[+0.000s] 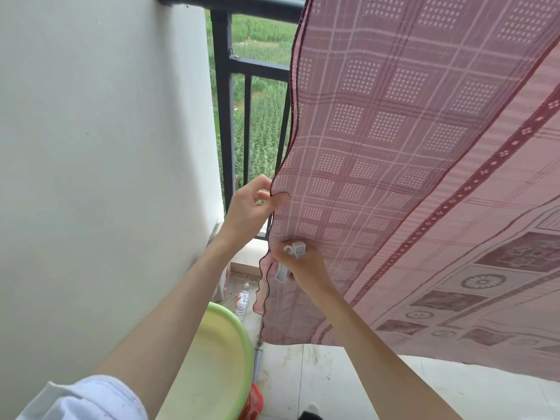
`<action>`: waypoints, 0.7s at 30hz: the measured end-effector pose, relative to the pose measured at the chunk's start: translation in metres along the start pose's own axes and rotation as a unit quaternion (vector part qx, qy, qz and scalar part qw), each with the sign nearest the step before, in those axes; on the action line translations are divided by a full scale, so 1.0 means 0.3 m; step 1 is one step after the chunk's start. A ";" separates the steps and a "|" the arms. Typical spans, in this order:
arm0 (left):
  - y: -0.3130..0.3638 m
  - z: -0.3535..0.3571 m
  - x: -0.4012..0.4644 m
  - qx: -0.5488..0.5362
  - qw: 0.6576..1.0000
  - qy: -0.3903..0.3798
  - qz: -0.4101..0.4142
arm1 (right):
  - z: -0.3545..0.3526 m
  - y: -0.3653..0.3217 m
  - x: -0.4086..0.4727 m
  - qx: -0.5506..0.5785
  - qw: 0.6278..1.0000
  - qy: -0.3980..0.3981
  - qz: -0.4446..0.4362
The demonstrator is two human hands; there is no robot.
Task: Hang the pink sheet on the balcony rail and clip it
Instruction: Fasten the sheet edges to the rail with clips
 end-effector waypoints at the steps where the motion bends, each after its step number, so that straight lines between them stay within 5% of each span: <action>1: -0.002 -0.003 0.002 -0.004 1.000 -0.007 -0.003 | -0.008 0.001 -0.018 0.033 0.999 -0.013 0.000; 10: 0.031 -0.017 0.055 -0.035 0.995 -0.091 -0.036 | -0.009 -0.053 -0.083 0.314 0.941 -0.077 0.105; 16: 0.005 0.007 0.026 -0.117 0.986 -0.038 -0.115 | 0.027 -0.141 -0.114 0.446 0.871 -0.193 0.069; 21: -0.007 0.039 0.004 -0.165 0.970 0.021 -0.176 | -0.006 -0.145 -0.121 0.267 0.955 -0.131 -0.007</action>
Point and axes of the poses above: each hand's wrist, its own x-axis towards the middle knuckle, its own z-axis out of the palm, y = z × x, the point moved 6 cm from there along x, towards the middle knuckle, and after that the axes turned 15 degrees about z, right-handed, at the moved point
